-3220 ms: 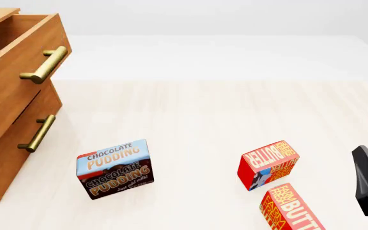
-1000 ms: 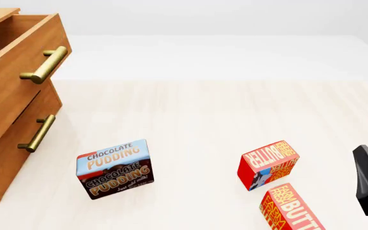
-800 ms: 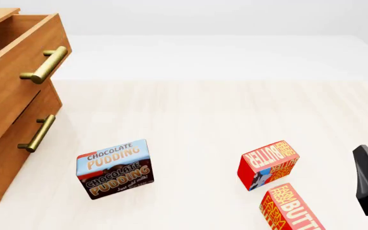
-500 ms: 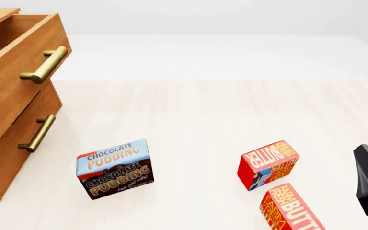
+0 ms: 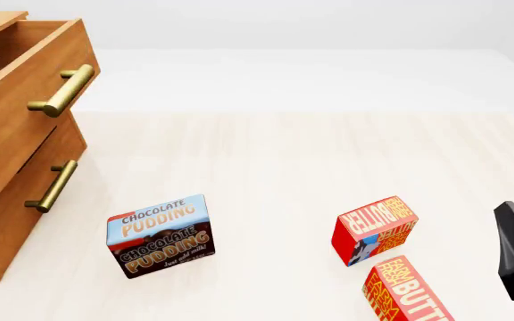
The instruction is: Put the bowl in the top drawer of the cabinet.
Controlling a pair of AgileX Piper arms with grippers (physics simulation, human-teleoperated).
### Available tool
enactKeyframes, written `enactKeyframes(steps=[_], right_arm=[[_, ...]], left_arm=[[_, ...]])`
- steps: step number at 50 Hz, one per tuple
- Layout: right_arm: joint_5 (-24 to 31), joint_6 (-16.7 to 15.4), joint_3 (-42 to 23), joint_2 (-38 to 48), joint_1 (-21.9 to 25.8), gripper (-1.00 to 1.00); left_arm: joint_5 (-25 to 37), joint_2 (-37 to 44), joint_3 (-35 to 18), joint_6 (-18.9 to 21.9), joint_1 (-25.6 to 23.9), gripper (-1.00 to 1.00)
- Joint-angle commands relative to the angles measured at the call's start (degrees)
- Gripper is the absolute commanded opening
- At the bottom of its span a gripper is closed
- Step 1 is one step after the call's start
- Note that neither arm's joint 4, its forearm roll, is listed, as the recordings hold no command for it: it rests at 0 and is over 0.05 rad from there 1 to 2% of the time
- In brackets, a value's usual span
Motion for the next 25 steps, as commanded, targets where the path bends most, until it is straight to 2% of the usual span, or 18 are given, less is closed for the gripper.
enactKeyframes(steps=[1,5,7,13,16,17,25], right_arm=[[0.1,-0.1,0.0,0.0,-0.1,1.00],[0.2,-0.1,0.0,0.0,-0.2,1.00],[0.2,-0.1,0.0,0.0,-0.2,1.00],[0.2,-0.3,0.0,0.0,-0.8,1.00],[0.2,-0.3,0.0,0.0,-0.8,1.00],[0.1,-0.2,0.0,0.0,-0.8,1.00],[0.1,-0.3,0.0,0.0,-0.8,1.00]], left_arm=[[-0.8,4.8,-2.0,0.1,3.9,-1.00],[-1.6,7.2,-2.7,-0.3,5.6,-1.00],[0.8,9.2,-2.6,-2.2,7.7,-1.00],[-0.3,12.8,-3.0,-5.6,10.6,-1.00],[-0.7,13.1,-3.1,-5.5,10.5,-1.00],[-1.1,13.2,-2.5,-6.9,10.6,-1.00],[-3.2,14.3,-1.1,-9.2,11.2,-1.00]])
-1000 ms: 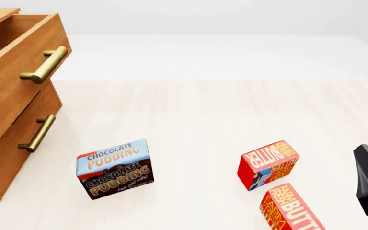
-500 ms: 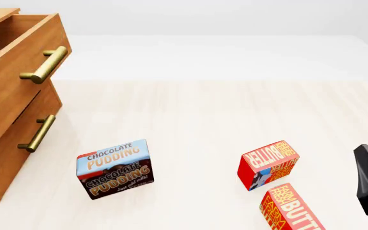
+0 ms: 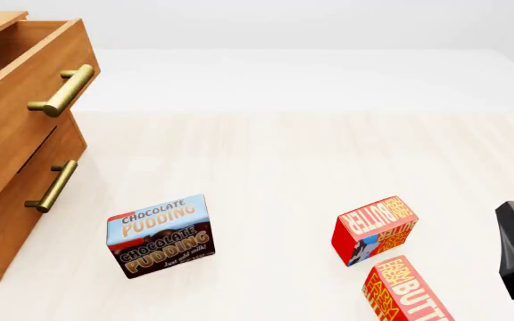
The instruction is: Put the bowl in the top drawer of the cabinet.
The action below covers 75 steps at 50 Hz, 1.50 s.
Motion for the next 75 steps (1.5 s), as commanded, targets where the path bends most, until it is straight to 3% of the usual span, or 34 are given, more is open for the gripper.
enactKeyframes(steps=[1,15,53,75], right_arm=[[0.0,-0.1,0.0,0.0,-0.2,1.00],[0.2,-0.3,0.0,0.0,-0.3,1.00],[1.4,-0.8,0.0,0.0,-0.8,1.00],[2.9,-1.5,0.0,0.0,-1.2,1.00]], left_arm=[[-2.6,3.1,0.6,-3.4,2.1,-1.00],[-4.7,7.1,-1.3,-5.2,3.4,-1.00],[-5.6,14.3,-1.5,-2.1,4.9,-1.00],[-6.2,21.4,-5.7,-1.4,3.7,-1.00]])
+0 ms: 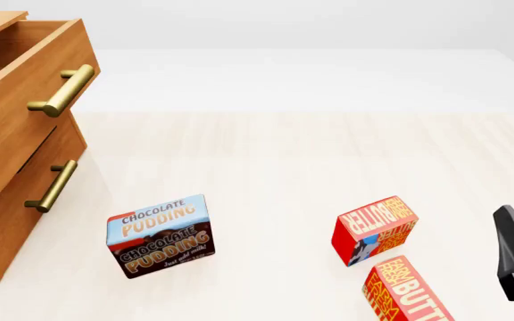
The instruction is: Put the bowl in the top drawer of the cabinet.
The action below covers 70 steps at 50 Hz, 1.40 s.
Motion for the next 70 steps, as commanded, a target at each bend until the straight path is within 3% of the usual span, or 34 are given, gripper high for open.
enactKeyframes(steps=[1,16,53,63,70], right_arm=[[0.6,-0.2,0.0,0.0,-0.2,1.00],[1.0,-0.4,0.0,0.0,-0.4,1.00],[1.2,-0.8,0.0,0.0,-0.9,1.00],[1.6,-1.2,0.0,0.1,-0.8,1.00],[1.8,-1.3,0.0,0.3,-1.1,1.00]], left_arm=[[-0.3,2.6,-1.9,0.8,-1.0,-1.00],[0.3,3.1,-1.5,1.0,-3.7,-1.00],[-3.7,9.8,-0.4,2.3,-1.1,-1.00],[2.9,10.5,-6.3,3.5,0.4,-1.00],[8.9,11.2,-11.4,7.7,4.7,-1.00]])
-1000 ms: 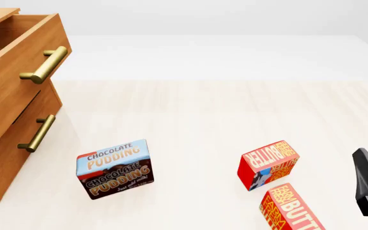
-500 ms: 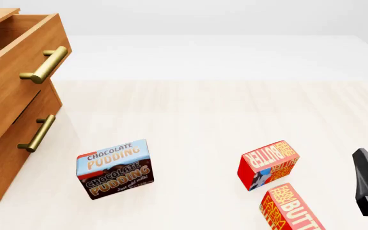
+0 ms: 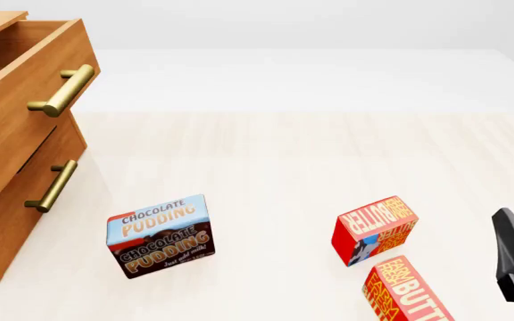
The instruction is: Put the bowl in the top drawer of the cabinet.
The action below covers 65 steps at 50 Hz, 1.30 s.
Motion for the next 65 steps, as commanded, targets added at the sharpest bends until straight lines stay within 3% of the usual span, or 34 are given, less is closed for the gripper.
enactKeyframes(steps=[1,8,21,37,38,65], right_arm=[[0.3,-0.3,0.0,0.2,-0.2,1.00],[0.3,-0.1,0.0,0.6,-0.2,1.00],[0.3,-0.1,0.0,0.4,-0.2,1.00],[0.3,-0.1,0.0,0.3,-0.1,1.00],[0.4,-0.1,0.0,0.3,-0.1,1.00],[0.3,-0.2,0.0,0.2,-0.1,1.00]], left_arm=[[5.5,5.4,-6.8,4.2,4.5,-1.00],[6.1,5.4,-7.6,4.6,5.4,-1.00],[6.7,4.9,-8.0,3.3,1.7,-1.00],[6.3,4.5,-8.7,2.8,0.8,-1.00],[6.2,4.5,-8.7,2.7,0.7,1.00],[7.9,3.9,-8.3,2.6,-1.3,1.00]])
